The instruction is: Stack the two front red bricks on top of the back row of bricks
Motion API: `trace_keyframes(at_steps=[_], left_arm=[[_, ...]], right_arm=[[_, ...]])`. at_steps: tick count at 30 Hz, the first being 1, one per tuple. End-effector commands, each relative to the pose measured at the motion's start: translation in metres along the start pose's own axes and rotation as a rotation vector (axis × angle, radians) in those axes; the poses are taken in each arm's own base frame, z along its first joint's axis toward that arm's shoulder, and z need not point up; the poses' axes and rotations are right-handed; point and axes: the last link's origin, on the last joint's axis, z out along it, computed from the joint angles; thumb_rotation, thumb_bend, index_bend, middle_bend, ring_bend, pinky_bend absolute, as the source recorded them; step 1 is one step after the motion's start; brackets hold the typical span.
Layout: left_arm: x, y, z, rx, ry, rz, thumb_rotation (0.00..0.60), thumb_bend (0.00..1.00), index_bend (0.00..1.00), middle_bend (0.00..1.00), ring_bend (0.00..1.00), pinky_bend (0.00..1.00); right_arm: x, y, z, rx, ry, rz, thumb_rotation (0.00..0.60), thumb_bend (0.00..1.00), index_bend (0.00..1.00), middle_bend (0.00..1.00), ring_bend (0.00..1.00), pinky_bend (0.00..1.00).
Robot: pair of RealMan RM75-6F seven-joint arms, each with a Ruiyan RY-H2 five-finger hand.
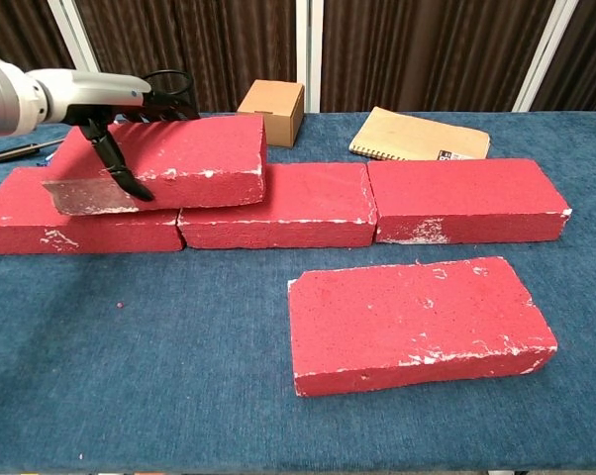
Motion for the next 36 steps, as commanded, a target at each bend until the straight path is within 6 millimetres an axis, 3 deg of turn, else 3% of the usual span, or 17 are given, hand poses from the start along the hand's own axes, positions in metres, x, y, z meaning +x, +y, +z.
trace_keyframes(at_steps=[1,36], left_arm=[[-0.0038,0.0003,0.0050,-0.005,-0.012,0.016,0.600,0.00,0.10,0.23,0.26,0.20],[-0.0074,0.0047,0.0076,0.024,-0.029,0.042,0.600,0.00,0.10,0.23,0.24,0.19]], right_arm=[[-0.0001,-0.0018,0.0012,0.005,-0.002,0.000,0.600,0.09,0.00,0.00,0.00,0.00],[-0.0039,-0.0039,0.0036,0.005,-0.026,0.000,0.600,0.09,0.00,0.00,0.00,0.00]])
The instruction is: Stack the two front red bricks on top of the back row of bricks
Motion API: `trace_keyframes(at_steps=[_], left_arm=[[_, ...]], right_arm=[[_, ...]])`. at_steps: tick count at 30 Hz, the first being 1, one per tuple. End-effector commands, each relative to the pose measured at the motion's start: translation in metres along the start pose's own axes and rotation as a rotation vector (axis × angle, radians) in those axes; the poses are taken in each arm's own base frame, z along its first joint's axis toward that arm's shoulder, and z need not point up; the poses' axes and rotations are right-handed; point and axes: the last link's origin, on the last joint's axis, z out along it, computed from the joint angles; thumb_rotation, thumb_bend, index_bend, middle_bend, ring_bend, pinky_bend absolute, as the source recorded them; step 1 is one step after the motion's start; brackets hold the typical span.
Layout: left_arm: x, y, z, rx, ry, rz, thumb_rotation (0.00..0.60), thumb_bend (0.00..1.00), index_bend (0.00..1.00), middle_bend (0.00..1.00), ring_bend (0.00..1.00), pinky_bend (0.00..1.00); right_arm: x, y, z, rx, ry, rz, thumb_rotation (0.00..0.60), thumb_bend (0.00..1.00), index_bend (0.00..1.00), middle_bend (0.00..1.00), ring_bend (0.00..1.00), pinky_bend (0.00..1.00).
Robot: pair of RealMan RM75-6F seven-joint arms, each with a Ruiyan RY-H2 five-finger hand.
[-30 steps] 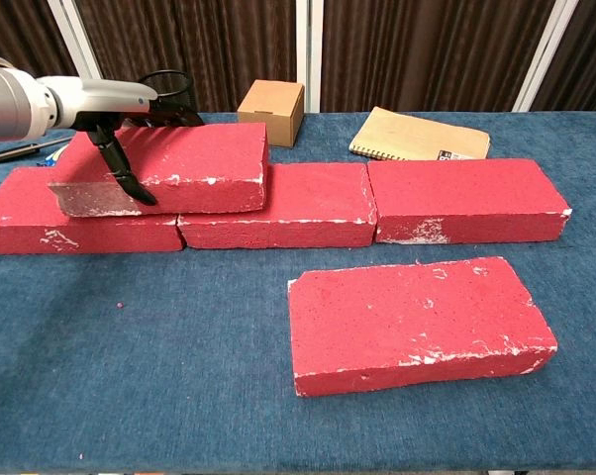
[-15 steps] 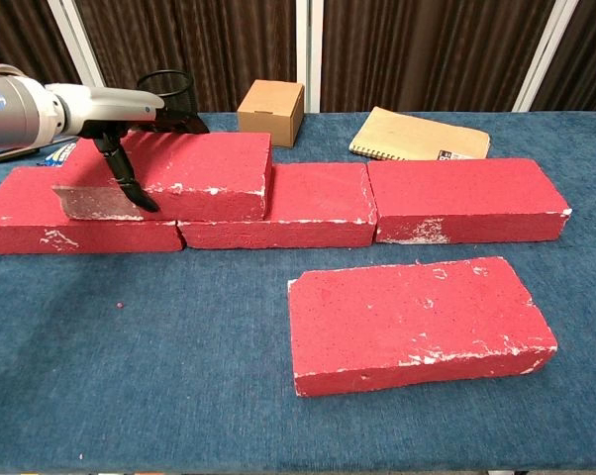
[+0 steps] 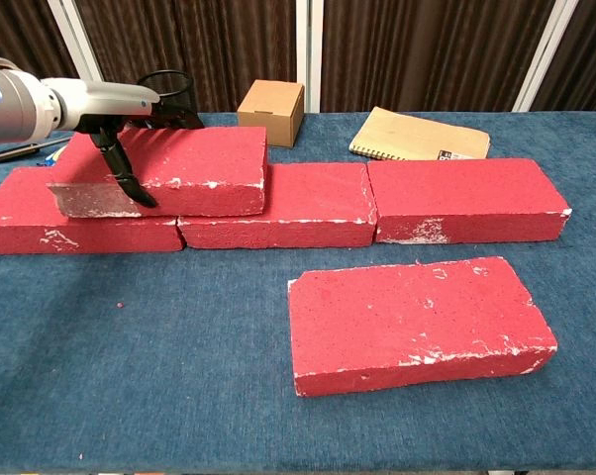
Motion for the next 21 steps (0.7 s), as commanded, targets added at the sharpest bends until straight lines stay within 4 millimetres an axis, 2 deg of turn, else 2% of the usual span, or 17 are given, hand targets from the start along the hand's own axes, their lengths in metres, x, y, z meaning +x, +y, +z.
trace_keyframes(at_steps=[1,21], left_arm=[[-0.0021,0.0009,0.0001,0.000,-0.009,0.006,0.600,0.00,0.10,0.23,0.24,0.19],[-0.0052,0.0005,0.0004,0.005,-0.011,-0.001,0.600,0.00,0.10,0.22,0.24,0.19]], right_arm=[[-0.0005,0.0004,0.0002,0.002,-0.008,0.001,0.600,0.09,0.00,0.00,0.00,0.00],[-0.0023,0.0005,0.0017,-0.003,-0.017,-0.002,0.600,0.09,0.00,0.00,0.00,0.00]])
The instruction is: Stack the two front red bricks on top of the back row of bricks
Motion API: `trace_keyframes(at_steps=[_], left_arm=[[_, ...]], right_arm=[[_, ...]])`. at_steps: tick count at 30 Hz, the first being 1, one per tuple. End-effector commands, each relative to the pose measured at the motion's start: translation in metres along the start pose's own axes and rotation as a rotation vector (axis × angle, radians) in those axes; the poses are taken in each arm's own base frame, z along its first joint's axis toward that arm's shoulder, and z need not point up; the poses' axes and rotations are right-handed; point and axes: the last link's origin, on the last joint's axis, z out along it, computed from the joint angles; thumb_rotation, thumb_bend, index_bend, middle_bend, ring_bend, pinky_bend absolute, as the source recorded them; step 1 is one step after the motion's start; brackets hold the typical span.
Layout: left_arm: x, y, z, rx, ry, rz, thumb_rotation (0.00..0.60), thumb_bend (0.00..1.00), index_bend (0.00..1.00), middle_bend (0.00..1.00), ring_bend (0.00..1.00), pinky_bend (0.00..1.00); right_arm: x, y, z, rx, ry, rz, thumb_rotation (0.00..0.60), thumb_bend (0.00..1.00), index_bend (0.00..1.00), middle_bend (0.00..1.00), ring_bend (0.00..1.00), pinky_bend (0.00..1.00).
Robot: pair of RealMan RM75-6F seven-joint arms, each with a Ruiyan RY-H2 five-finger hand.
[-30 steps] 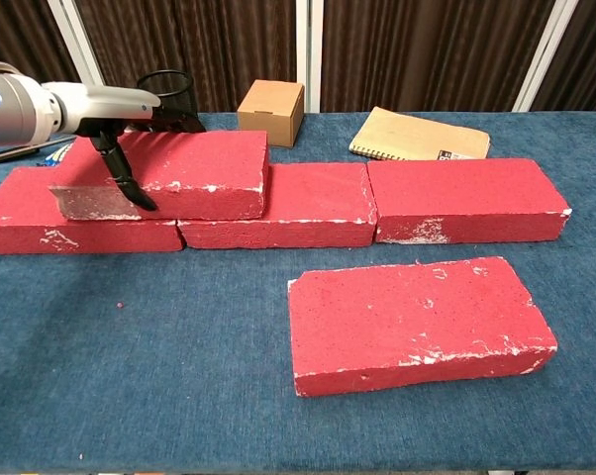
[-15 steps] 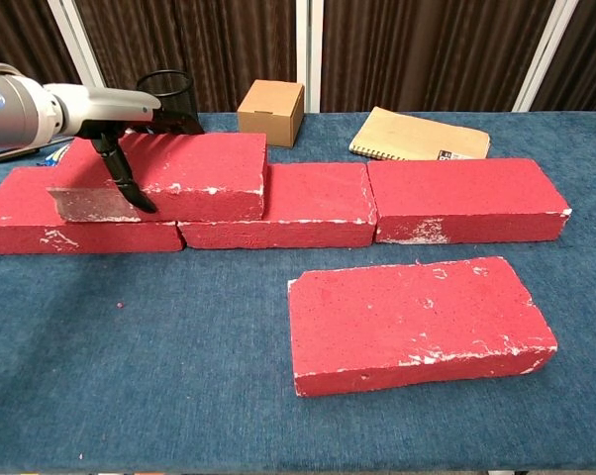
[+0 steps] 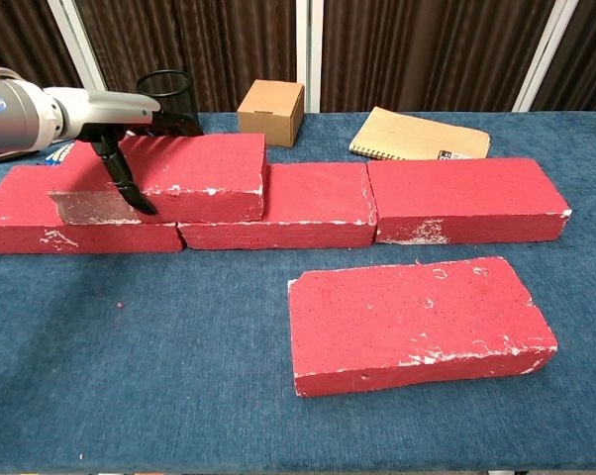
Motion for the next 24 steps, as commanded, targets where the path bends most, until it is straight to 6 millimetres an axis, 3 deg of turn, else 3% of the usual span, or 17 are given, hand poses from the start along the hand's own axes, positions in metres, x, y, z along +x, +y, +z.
trace_keyframes(at_steps=[1,24], left_arm=[[0.0009,0.0006,-0.0004,-0.002,-0.001,-0.004,0.600,0.00,0.10,0.22,0.24,0.19],[-0.0003,0.0000,0.0001,-0.005,-0.023,-0.005,0.600,0.00,0.09,0.20,0.20,0.16]], right_arm=[[0.0003,0.0003,0.0000,-0.002,0.001,0.000,0.600,0.09,0.00,0.00,0.00,0.00],[-0.0005,-0.0016,0.0006,-0.004,-0.017,-0.012,0.600,0.09,0.00,0.00,0.00,0.00]])
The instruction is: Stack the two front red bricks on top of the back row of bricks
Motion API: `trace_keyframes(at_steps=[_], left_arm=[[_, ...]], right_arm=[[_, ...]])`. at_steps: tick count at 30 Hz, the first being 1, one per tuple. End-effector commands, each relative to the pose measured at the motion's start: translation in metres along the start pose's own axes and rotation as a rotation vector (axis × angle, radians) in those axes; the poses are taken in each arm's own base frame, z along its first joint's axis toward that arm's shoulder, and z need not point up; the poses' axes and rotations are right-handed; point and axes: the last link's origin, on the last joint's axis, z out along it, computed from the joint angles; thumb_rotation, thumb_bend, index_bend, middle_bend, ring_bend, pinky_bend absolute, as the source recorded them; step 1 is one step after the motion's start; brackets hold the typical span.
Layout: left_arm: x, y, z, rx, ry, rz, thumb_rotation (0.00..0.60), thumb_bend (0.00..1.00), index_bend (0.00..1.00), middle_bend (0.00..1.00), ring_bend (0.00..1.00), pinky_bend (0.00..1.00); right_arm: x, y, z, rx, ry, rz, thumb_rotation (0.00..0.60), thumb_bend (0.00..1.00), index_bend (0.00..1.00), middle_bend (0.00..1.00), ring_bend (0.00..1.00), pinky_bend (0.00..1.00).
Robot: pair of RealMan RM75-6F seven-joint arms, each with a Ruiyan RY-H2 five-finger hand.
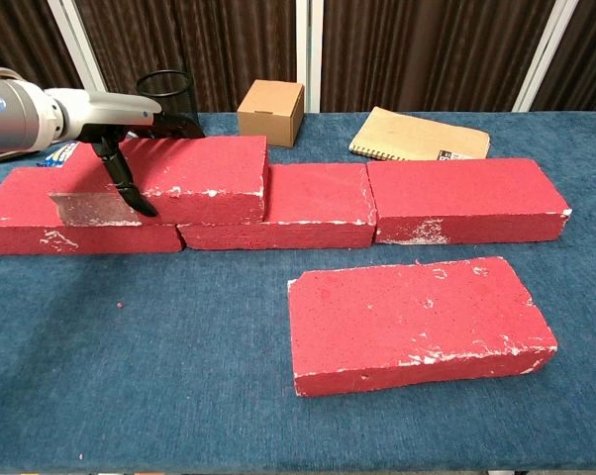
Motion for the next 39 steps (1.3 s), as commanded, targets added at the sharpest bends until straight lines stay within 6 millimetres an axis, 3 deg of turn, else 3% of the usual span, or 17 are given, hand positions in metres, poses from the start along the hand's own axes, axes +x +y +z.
trace_keyframes(at_steps=[1,11,31,39], left_arm=[[0.000,0.000,0.000,0.000,-0.004,0.001,0.600,0.00,0.09,0.19,0.19,0.16],[0.000,0.000,0.000,0.003,-0.018,-0.009,0.600,0.00,0.04,0.00,0.00,0.08],[0.008,0.008,-0.010,-0.044,-0.001,-0.025,0.600,0.00,0.00,0.00,0.00,0.00],[0.043,0.007,-0.031,-0.053,0.153,-0.048,0.600,0.00,0.00,0.00,0.00,0.00]], right_arm=[[0.000,0.000,0.000,-0.002,-0.001,0.000,0.600,0.09,0.00,0.00,0.00,0.00],[-0.002,0.000,0.002,-0.005,-0.006,0.005,0.600,0.09,0.00,0.00,0.00,0.00],[0.001,0.000,0.001,0.015,0.010,0.011,0.600,0.08,0.00,0.00,0.00,0.00],[0.003,-0.004,0.001,0.028,0.027,0.015,0.600,0.07,0.00,0.00,0.00,0.00]])
